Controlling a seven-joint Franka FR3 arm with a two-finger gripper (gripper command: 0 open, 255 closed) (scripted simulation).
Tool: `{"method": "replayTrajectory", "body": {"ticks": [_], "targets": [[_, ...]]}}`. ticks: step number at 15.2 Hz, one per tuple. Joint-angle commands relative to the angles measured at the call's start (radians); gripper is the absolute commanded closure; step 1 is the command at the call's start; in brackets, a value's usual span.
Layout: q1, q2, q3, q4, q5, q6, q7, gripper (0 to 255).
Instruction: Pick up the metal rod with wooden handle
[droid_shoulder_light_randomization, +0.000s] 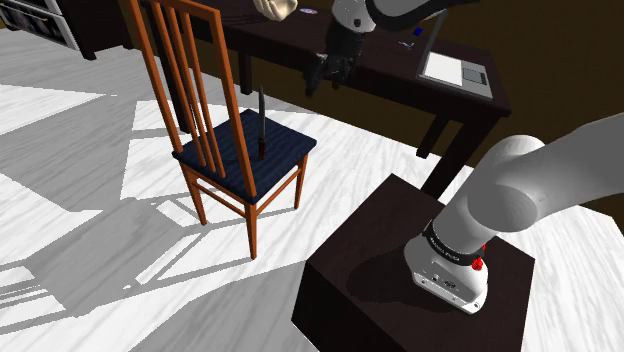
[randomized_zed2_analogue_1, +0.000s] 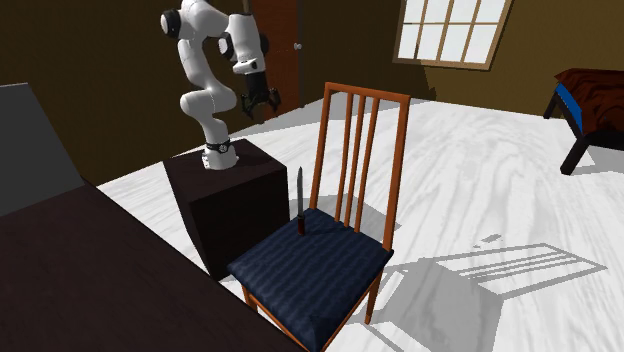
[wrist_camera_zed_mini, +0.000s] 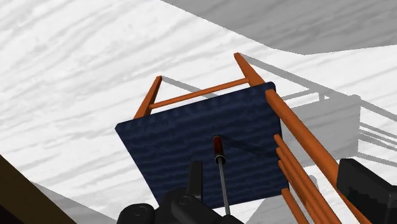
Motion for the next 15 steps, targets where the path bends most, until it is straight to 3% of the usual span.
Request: {"method": "replayTrajectory", "body": {"ticks": [1, 9, 12, 15], "targets": [[-0.010, 0.062, 0.006, -0.019, -0.010, 0.098, 0.000, 0], [-0.065, 0.354, 0.058, -0.014, -0.099, 0.432, 0.070, 0], [-0.098, 0.480, 0.079, 0.019, -0.179, 0.539, 0.131, 0], [-0.125, 0.610, 0.087, 0.071, -0.306, 0.629, 0.227, 0]]}}
